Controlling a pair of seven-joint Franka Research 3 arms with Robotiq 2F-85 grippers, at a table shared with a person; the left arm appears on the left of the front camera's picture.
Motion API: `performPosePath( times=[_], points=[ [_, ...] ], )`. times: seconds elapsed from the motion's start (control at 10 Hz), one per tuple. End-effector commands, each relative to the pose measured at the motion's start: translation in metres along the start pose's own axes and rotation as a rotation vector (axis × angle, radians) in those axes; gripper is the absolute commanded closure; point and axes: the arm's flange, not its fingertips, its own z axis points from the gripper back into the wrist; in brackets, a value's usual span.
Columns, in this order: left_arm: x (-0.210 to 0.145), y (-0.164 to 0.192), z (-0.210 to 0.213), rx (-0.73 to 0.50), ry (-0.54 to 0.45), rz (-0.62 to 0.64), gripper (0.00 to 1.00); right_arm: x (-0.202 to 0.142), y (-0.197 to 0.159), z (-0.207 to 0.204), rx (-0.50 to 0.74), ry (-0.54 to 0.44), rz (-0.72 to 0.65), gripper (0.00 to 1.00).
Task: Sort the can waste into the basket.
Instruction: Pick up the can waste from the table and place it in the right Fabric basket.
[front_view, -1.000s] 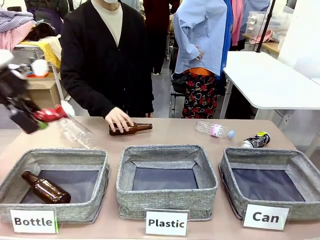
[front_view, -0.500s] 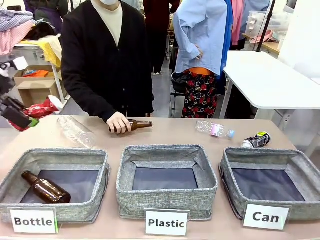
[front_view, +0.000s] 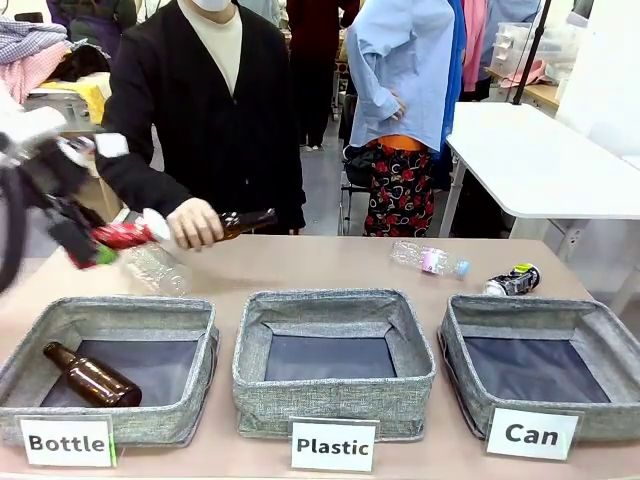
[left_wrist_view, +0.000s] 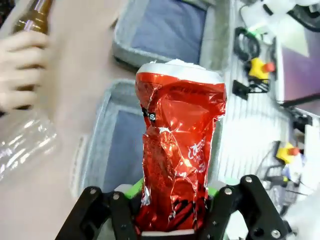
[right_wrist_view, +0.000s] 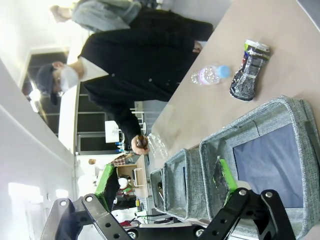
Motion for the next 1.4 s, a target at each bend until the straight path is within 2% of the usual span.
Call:
performPosePath(
  times=[0.0,0.1,0.2,0.3,0.5,0.7,0.9,1.1,1.3],
  points=[
    [-0.121,-0.022,0.135,-0.027,-0.269,-0.028,0.88,0.003,0.0,-0.002,0.03,-0.016,0.025,0.0],
    [-0.196,-0.047,0.175,-0.066,-0.404,-0.105,0.88,0.003,0.0,-0.002,0.03,-0.016,0.025,0.0],
    [-0.269,-0.07,0.193,-0.058,-0.561,-0.128,0.88,0.003,0.0,-0.002,0.03,-0.016,0.025,0.0],
    [-0.325,-0.087,0.194,-0.05,-0.706,-0.122,0.88,0.003,0.0,-0.002,0.03,-0.016,0.025,0.0],
    [-0.372,-0.078,0.176,-0.047,-0.84,-0.116,0.88,0.003,0.0,-0.002,0.03,-0.016,0.025,0.0],
    [-0.391,-0.078,0.154,-0.064,-0.897,-0.114,0.88,0.003,0.0,-0.002,0.03,-0.016,0.025,0.0],
    [-0.381,-0.077,0.144,-0.056,-0.874,-0.13,0.88,0.003,0.0,-0.002,0.03,-0.016,0.025,0.0],
    [-0.351,-0.081,0.156,-0.039,-0.807,-0.154,0.88,0.003,0.0,-0.002,0.03,-0.016,0.025,0.0],
    [-0.302,-0.097,0.147,-0.038,-0.702,-0.163,0.88,0.003,0.0,-0.002,0.03,-0.016,0.025,0.0]
  ],
)
